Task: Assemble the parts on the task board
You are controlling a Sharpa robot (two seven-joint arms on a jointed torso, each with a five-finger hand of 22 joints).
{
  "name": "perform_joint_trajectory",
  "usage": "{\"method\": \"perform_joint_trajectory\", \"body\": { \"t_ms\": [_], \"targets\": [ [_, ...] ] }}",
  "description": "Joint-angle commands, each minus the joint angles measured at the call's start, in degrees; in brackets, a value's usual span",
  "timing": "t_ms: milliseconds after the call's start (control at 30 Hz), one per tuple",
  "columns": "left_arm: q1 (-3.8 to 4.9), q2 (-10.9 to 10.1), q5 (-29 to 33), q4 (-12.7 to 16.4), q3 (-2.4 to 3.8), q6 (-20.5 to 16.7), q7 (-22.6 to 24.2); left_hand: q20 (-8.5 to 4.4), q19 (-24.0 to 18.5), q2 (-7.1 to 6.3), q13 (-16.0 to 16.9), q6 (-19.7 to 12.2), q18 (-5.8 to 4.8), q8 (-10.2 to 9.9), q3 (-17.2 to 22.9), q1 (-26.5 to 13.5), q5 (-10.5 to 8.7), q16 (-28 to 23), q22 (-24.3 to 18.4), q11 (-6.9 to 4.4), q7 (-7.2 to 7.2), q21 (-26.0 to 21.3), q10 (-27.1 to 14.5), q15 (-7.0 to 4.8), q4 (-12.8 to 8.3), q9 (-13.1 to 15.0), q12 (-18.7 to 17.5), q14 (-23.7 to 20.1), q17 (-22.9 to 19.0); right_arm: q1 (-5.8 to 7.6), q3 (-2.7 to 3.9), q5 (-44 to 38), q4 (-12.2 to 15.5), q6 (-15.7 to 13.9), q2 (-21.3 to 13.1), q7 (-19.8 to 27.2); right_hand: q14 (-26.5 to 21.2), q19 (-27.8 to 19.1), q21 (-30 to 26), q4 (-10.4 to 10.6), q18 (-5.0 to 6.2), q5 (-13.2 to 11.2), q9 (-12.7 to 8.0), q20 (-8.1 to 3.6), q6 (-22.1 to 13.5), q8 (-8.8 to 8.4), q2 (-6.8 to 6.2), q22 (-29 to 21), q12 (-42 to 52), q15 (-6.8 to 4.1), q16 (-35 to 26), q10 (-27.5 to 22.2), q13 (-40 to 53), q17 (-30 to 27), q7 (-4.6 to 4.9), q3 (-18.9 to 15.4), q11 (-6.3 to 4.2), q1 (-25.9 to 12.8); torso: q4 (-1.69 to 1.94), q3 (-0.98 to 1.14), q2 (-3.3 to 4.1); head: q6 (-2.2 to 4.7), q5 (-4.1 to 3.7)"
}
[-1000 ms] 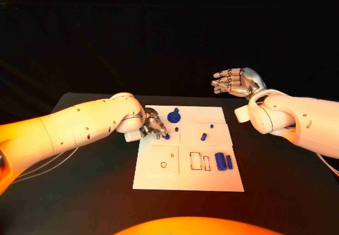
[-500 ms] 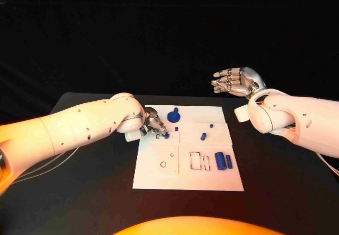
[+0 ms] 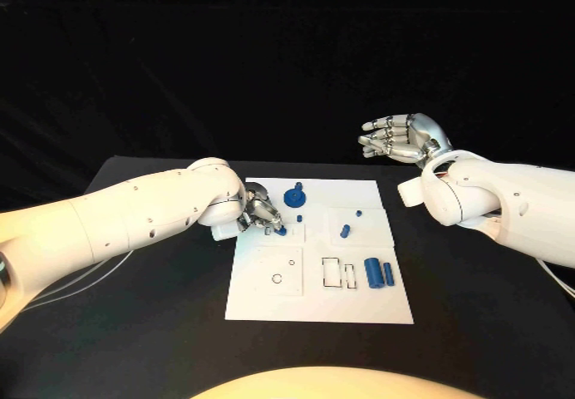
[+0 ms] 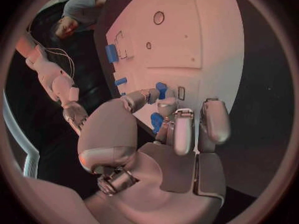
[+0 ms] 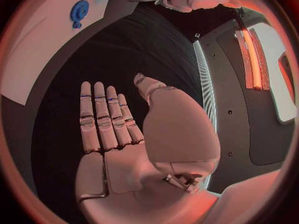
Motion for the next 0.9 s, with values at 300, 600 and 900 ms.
{"method": "perform_joint_trajectory", "body": {
  "t_ms": [300, 600, 900],
  "targets": [
    [-0.16, 0.1, -0.2, 0.1, 0.00, 0.0, 0.0, -0.26, 1.4, 1.34, 1.2, 6.9, -0.60, 2.6, -0.4, -0.3, 4.43, 1.3, 1.2, -1.13, -2.76, 1.0, 3.6, -0.69, 0.2, 8.4, 0.5, 5.6, 13.6, -0.01, 0.02, 0.0, -0.1, 0.2, 0.0, 0.1, -0.1, -0.7, -0.3, -0.6, 0.77, 0.6, -0.3, -0.02, 0.7, -0.81, 1.58, -0.3, -0.6, 0.03, -1.0, 0.2, -0.5, -0.6, 2.40, -1.2, 0.02, -0.4, 0.01, 0.03, 0.04, -0.11, -0.09],
    [-0.18, 0.0, -0.2, 0.1, 0.00, 0.1, 0.0, -0.36, 1.4, 0.60, 1.4, 7.1, -0.59, 2.1, -3.1, -0.6, 4.15, 1.3, 1.2, -1.27, -2.96, 0.9, 3.6, -0.79, 1.1, 8.4, 0.4, 5.7, 13.7, -0.03, 0.01, 0.0, -0.1, 0.2, 0.1, 0.2, -0.1, -0.7, -0.3, -0.6, 0.77, 0.6, -0.3, -0.02, 0.7, -0.81, 1.58, -0.3, -0.6, 0.03, -1.0, 0.2, -0.5, -0.6, 2.40, -1.2, 0.02, -0.4, -0.01, 0.00, 0.02, -0.16, -0.07],
    [-0.20, -0.1, -0.2, 0.2, 0.01, -0.5, 0.1, -0.47, 1.5, -0.15, 1.9, 7.6, -0.60, 1.5, -6.3, -1.0, 3.64, 1.4, 1.2, -1.40, -3.15, 0.8, 3.6, -0.91, 2.6, 8.4, 0.5, 5.7, 13.8, -0.04, 0.01, 0.0, -0.1, 0.2, 0.0, 0.2, -0.1, -0.7, -0.3, -0.7, 0.77, 0.6, -0.3, -0.02, 0.7, -0.86, 1.62, -0.5, -0.6, 0.03, -1.0, 0.2, -0.5, -0.6, 2.39, -1.3, 0.01, -0.4, -0.01, 0.00, 0.01, -0.16, -0.10]
  ]
}}
